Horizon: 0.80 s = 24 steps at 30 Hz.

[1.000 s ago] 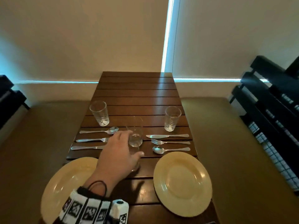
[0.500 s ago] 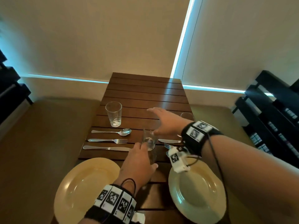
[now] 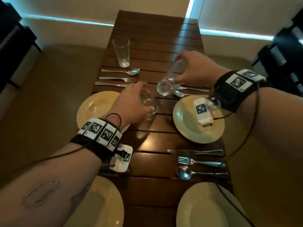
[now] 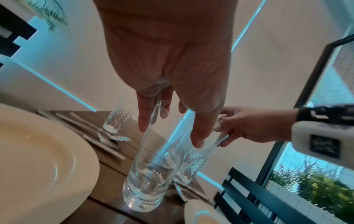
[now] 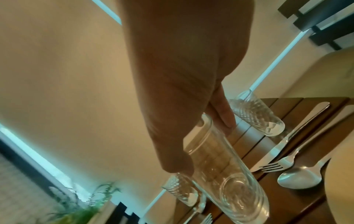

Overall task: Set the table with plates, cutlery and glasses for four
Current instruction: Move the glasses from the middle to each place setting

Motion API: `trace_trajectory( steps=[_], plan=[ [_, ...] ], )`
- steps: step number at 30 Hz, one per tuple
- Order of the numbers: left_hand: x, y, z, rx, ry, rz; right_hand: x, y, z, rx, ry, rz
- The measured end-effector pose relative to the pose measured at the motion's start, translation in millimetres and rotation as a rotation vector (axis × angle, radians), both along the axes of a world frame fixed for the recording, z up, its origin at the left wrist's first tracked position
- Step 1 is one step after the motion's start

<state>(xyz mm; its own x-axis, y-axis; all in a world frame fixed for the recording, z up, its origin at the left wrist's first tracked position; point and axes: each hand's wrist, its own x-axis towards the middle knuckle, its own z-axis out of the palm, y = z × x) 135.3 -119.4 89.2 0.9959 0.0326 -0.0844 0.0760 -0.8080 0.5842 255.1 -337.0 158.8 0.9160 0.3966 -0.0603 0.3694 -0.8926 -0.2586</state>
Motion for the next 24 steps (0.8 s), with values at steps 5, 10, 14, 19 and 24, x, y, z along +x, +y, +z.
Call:
trace_trajectory(
  steps=[5, 10, 14, 19, 24],
  plan=[
    [-85, 2, 37, 0.025, -0.101, -0.067, -118, -37, 30, 0.102, -0.007, -0.005],
    [-177, 5, 54, 0.129, 0.024, -0.162, -235, -46, 18, 0.115, 0.112, 0.06],
    [-226, -5, 48, 0.178, 0.119, -0.22, -296, -44, -5, 0.046, 0.136, 0.112],
    [-250, -28, 38, 0.248, 0.128, -0.237, -337, -33, -23, -0.03, 0.178, 0.129],
    [-251, -32, 18, 0.276, 0.151, -0.229, -346, -17, -41, -0.1, 0.206, 0.11]
  ],
)
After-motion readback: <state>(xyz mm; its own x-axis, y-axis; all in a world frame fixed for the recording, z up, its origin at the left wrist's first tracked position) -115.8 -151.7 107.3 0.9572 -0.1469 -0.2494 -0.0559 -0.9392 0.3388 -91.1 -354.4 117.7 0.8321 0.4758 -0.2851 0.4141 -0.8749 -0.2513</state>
